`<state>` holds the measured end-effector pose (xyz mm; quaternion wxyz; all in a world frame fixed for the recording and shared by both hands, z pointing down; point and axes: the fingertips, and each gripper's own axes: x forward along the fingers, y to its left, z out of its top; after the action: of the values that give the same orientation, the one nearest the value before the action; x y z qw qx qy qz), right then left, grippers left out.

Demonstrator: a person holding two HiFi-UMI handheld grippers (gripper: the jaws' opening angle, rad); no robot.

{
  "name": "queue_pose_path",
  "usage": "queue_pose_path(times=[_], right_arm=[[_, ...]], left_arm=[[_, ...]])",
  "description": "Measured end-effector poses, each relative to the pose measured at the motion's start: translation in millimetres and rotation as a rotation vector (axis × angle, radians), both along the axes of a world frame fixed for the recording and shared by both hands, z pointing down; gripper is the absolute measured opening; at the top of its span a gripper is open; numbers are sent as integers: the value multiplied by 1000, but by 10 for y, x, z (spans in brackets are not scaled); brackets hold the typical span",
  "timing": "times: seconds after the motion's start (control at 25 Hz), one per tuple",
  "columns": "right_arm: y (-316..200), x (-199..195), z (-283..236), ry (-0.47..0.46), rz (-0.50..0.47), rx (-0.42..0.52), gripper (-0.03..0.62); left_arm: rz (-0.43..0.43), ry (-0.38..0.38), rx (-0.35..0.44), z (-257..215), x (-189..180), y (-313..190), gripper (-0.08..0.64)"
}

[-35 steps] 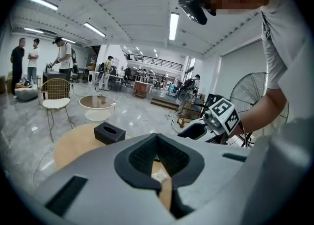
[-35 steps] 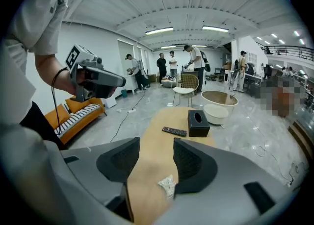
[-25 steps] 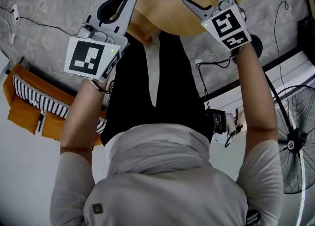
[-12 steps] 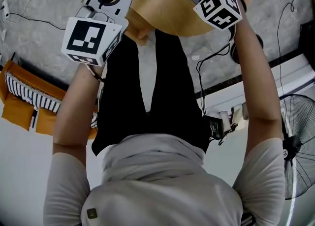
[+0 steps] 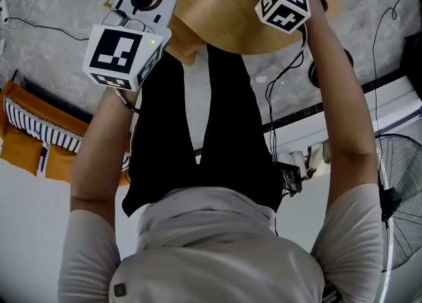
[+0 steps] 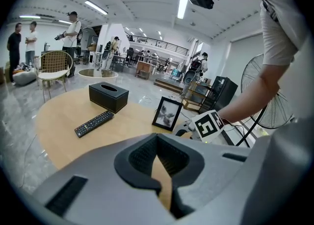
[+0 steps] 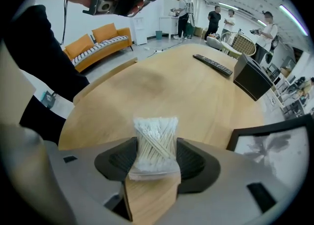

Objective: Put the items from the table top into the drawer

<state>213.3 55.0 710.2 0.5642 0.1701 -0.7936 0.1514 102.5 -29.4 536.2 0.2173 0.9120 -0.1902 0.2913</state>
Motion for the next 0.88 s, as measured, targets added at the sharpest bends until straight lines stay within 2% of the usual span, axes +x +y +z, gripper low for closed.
queue_pose_path(times=[0.24, 0.52, 0.88], right_arm=[[2, -3, -25, 2, 6, 5, 212], [15, -21, -117, -7, 45, -5, 195], [43, -543, -289, -45, 49, -11, 193]], left_arm=[[-17, 3, -13, 27, -57, 12, 9], [-58, 27, -21, -88, -147, -11, 9], [-116, 20, -8, -208, -564, -69, 9]])
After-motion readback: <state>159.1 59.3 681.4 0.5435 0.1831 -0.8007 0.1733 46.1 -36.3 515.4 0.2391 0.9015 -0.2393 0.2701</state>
